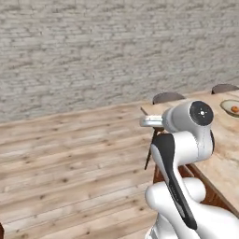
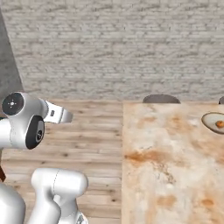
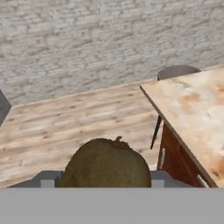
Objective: Retrieve the tangerine and kiwi from the fridge and place them into the bowl on the dining table.
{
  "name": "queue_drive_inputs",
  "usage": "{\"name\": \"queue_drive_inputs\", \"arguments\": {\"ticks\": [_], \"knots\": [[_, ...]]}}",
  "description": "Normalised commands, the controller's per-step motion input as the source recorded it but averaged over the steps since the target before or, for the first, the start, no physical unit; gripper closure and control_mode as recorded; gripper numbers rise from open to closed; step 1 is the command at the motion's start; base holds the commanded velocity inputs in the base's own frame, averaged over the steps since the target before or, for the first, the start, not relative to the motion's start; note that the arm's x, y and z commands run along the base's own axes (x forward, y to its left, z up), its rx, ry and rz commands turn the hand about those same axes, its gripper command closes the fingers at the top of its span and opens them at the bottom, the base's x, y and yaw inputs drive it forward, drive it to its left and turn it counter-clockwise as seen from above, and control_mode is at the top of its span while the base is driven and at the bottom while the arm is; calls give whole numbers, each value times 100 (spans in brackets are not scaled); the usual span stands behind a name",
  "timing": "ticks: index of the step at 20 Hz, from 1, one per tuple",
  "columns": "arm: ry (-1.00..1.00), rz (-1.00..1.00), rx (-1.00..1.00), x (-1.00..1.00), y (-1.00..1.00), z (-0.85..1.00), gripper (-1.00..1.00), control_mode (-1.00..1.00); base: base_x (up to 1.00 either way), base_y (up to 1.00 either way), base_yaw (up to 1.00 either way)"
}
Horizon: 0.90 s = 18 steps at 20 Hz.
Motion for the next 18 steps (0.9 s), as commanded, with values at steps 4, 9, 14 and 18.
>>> {"name": "queue_drive_inputs", "arguments": {"ticks": [4, 9, 14, 18], "knots": [[0, 0, 0, 0, 0, 0, 100, 100, 100, 0, -37], [0, 0, 0, 0, 0, 0, 100, 100, 100, 17, -52], [0, 0, 0, 0, 0, 0, 100, 100, 100, 65, -59], [0, 0, 0, 0, 0, 0, 100, 100, 100, 89, -60]]}}
